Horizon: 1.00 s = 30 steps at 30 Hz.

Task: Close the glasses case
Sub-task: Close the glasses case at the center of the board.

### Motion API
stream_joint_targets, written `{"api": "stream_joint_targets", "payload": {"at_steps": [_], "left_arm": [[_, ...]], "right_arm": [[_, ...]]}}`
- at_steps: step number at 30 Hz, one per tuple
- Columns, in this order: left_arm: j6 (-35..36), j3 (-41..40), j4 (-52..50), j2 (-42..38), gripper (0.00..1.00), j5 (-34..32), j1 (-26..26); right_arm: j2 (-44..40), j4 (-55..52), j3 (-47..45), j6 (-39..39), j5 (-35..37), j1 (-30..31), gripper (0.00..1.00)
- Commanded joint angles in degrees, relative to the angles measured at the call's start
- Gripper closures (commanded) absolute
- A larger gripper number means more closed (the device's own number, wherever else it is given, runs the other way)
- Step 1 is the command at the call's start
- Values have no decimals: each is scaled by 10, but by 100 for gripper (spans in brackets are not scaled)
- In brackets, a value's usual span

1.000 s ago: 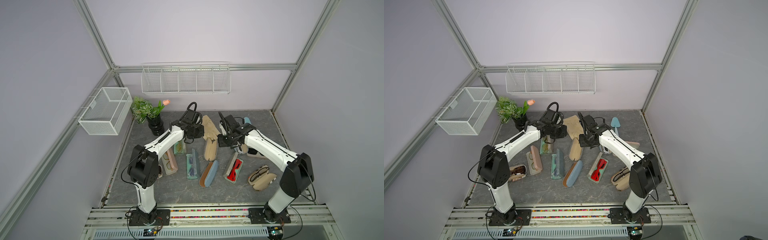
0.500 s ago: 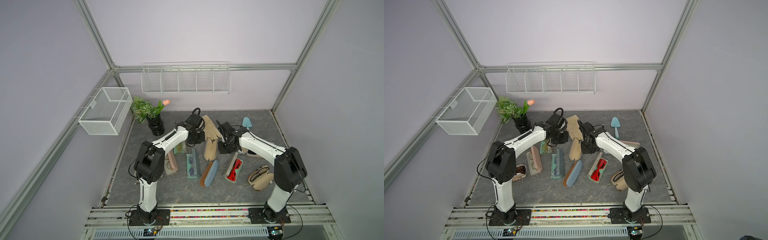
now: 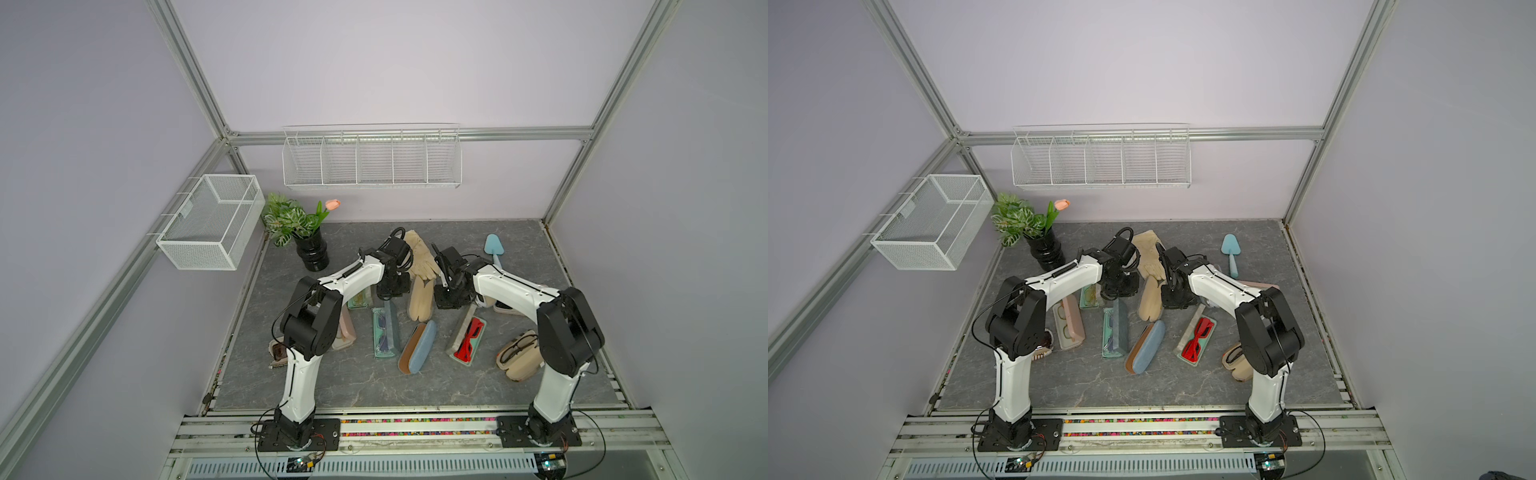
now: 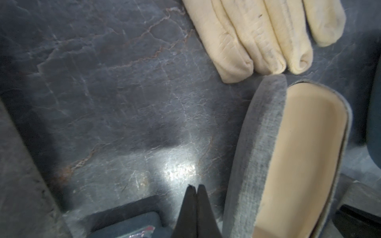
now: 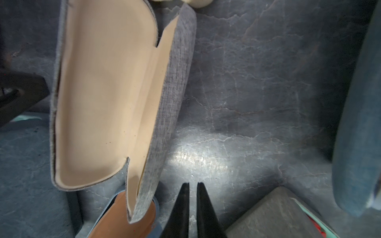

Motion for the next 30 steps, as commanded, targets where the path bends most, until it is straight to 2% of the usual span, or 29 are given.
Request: {"api": "stream_joint_targets", "payload": {"at_steps": [1,30], "left_arm": [[1,14,-11,14,100,-5,-4],[-14,54,-4,52,100,37,-35]], "right_arm": [[15,9,-6,12,-17,-3,87],[41,57,14,-2,-104,-1,84]]}}
